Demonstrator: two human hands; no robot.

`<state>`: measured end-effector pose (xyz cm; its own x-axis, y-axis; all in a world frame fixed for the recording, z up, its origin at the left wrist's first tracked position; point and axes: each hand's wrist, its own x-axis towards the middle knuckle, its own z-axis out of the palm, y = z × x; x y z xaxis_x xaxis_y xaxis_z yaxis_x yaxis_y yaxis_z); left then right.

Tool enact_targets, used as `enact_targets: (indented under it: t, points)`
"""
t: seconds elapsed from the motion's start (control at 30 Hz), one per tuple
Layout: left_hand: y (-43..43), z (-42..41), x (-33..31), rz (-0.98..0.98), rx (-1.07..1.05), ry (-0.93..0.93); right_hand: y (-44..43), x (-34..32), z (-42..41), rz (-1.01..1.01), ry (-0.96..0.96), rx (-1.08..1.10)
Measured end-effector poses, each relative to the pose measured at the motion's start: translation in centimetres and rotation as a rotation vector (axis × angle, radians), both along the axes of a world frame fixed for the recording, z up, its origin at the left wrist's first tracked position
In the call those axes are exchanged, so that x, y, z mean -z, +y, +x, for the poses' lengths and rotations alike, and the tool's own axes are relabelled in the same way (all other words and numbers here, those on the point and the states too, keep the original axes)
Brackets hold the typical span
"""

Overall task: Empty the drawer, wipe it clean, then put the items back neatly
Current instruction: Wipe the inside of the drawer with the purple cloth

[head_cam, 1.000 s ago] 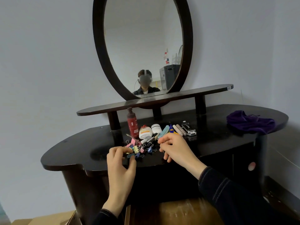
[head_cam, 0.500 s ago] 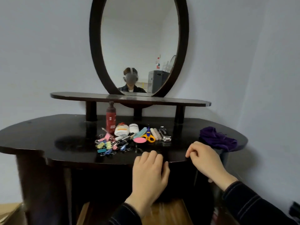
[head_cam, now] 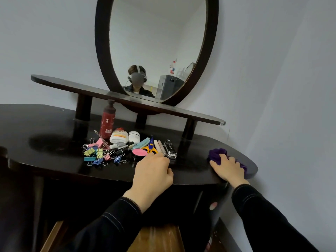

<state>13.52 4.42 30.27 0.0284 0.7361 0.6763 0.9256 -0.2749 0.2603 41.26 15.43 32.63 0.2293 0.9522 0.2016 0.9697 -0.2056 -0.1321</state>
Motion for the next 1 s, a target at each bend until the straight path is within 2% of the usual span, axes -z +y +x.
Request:
enact_targets:
  t: [0.1,0.3,0.37,0.47,0.57,0.67,0.8,0.9,1.0]
  points:
    - [0.8,-0.6,-0.2,-0.067,0.055,-0.099,0.5,0.5,-0.6,0.134,-0.124,-0.04]
    - [1.6,-0.6,-1.0,-0.178,0.158,-0.129,-0.6,0.5,-1.7,0.166,-0.047,-0.247]
    - [1.8,-0.3,-1.5,-0.256,0.25,-0.126,-1.3,-0.3,-1.9,0.166,0.131,-0.355]
    - [2.2,0.7,-2.3,-0.36,0.44,-0.222,-2.9,-2.6,-2.3,0.244,0.528,-0.484]
    - [2.2,2.2,-2.8,-0.412,0.584,-0.487,-4.8,-5.2,-3.2,0.308,0.835,-0.545]
    - [2.0,3.4,-2.8,-0.475,0.811,-0.818,-6.4,-7.0,-5.2,0.261,1.136,-0.6]
    - [2.3,3.0,-3.2,-0.588,0.981,-1.043,-6.6,-7.5,-7.7,0.212,1.329,-0.633]
    - [2.6,2.6,-3.5,-0.759,0.988,-1.246,-5.8,-6.2,-9.3,0.247,1.437,-0.608]
    - [3.1,2.5,-3.3,-0.793,0.966,-1.314,-5.5,-4.3,-10.3,0.164,1.553,-0.64]
